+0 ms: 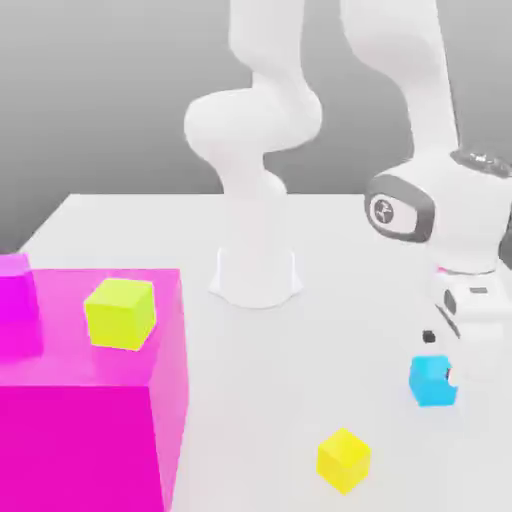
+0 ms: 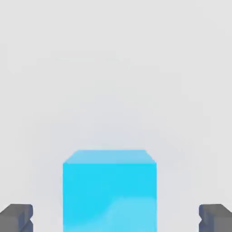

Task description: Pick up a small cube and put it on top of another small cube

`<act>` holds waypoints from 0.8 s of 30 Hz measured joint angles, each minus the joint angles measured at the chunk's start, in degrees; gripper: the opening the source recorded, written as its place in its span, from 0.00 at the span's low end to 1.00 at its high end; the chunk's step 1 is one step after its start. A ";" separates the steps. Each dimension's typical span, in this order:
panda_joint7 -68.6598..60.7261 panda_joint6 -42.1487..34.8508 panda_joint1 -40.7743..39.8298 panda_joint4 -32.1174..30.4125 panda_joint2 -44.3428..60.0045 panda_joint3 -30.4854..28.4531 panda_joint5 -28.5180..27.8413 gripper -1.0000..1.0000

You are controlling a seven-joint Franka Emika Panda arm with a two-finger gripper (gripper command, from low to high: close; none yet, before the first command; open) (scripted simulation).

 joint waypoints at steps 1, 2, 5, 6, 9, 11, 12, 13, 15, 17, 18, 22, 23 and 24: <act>0.21 1.25 0.48 0.27 1.54 -0.53 -0.24 0.00; 0.21 1.25 0.48 0.27 1.54 -0.53 -0.24 0.00; 0.27 1.16 0.47 0.28 1.54 -0.53 -0.30 0.00; 0.30 1.13 0.47 0.28 1.54 -0.52 -0.33 0.00; 0.04 0.16 0.22 0.04 0.30 -0.21 -0.07 0.00; -0.94 -2.78 -0.53 -0.64 -3.32 0.84 1.19 0.00; -1.56 -4.39 -0.83 -1.01 -5.31 1.33 2.02 0.00; -2.22 -6.05 -1.00 -1.38 -7.34 1.71 2.93 0.00; -4.37 -9.01 -1.82 -1.44 -10.35 1.49 4.37 0.00; -8.06 -11.24 -4.74 -0.14 -11.26 0.07 4.98 0.00; -10.08 -12.26 -6.45 0.67 -11.47 -0.74 5.18 0.00; -18.43 -16.24 -13.33 4.14 -11.98 -3.63 5.82 0.00; -20.55 -17.23 -15.02 5.02 -12.09 -4.32 5.99 0.00; -22.64 -18.21 -16.91 5.90 -12.21 -4.83 6.09 0.00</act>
